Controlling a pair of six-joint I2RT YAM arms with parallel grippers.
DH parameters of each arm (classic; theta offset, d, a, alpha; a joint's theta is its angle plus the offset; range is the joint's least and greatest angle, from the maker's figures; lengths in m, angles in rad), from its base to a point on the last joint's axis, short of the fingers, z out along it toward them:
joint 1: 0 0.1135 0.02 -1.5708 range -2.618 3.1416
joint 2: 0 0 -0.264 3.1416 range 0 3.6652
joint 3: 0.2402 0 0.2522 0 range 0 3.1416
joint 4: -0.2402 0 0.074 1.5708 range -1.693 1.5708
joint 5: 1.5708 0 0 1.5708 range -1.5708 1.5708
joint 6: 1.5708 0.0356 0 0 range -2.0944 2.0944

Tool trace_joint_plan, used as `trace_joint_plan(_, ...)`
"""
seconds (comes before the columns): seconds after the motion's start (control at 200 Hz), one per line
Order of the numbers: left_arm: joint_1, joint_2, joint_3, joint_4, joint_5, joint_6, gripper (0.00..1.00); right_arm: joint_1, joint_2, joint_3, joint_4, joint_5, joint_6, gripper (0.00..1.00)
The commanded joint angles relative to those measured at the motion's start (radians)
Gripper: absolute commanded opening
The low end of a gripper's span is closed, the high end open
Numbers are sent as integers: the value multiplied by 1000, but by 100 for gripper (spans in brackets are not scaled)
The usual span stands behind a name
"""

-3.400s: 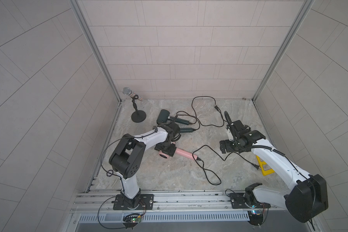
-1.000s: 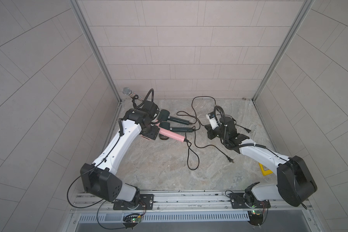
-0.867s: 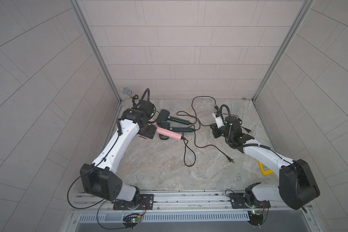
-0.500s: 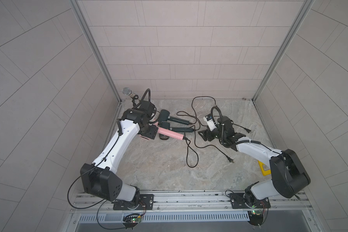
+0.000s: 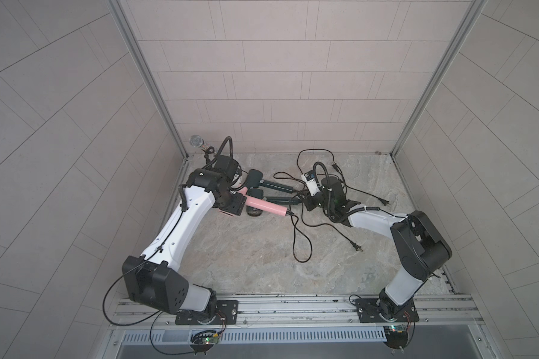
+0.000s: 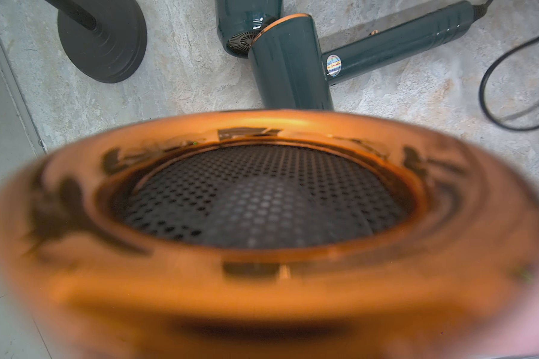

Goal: Wrap the cord around the hair dryer
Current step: Adjust the power cord at the center of the board.

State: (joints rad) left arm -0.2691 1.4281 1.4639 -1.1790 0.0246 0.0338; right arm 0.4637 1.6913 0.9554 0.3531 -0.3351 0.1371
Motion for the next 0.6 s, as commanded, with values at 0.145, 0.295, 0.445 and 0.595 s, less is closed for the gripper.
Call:
trace_joint_plan(0.145,17,-35,-26,47,-210,-41,0,-87,-95,-55,-19,128,27,0)
trace_joint_plan(0.295,138,-70,-83,113,-311,-83,0,-226,-190,-99,-157,319,109,0)
trace_joint_plan(0.445,304,-140,-161,252,-418,-140,0,-395,-254,-116,-297,374,208,0)
trace_joint_plan(0.595,480,-209,-201,354,-414,-179,0,-520,-285,-136,-358,346,280,0)
